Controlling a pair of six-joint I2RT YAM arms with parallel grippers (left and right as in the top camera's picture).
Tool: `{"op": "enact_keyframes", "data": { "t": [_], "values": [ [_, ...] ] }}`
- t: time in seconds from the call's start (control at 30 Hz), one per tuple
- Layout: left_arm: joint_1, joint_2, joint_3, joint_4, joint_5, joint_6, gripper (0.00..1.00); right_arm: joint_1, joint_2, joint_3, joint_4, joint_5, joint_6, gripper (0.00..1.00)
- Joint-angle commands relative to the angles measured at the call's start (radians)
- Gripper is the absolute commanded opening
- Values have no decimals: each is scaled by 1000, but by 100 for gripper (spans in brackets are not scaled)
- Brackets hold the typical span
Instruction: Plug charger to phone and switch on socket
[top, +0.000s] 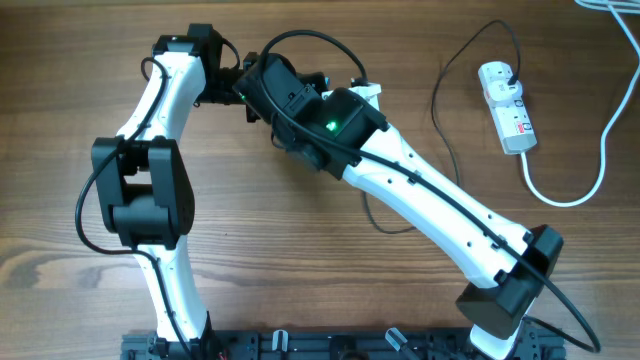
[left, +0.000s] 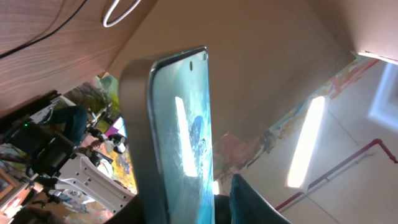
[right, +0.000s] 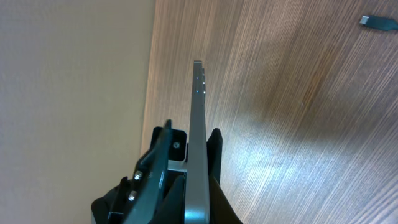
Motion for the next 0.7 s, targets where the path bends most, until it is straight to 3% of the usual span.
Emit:
{"op": "enact_keyframes", "data": {
  "t": [0.0,0.3,0.43,0.5,0.57,0.67],
  "values": [
    [0,-39,1,0,23,-3,30,-4,-25,16,3,27,11,5],
    [0,-39,1,0,23,-3,18,-4,-25,16,20,-11,10,11],
    [0,-39,1,0,23,-3,4,-4,-25,16,21,-11,10,30],
    [0,-39,1,0,23,-3,4,-4,-25,16,19,-10,7,42],
    [0,-39,1,1,23,-2,4,-4,-26,16,18,-2,3,46],
    [0,-39,1,10,22,-2,4,-4,-50,16,22,64,-113,61]
  ]
}}
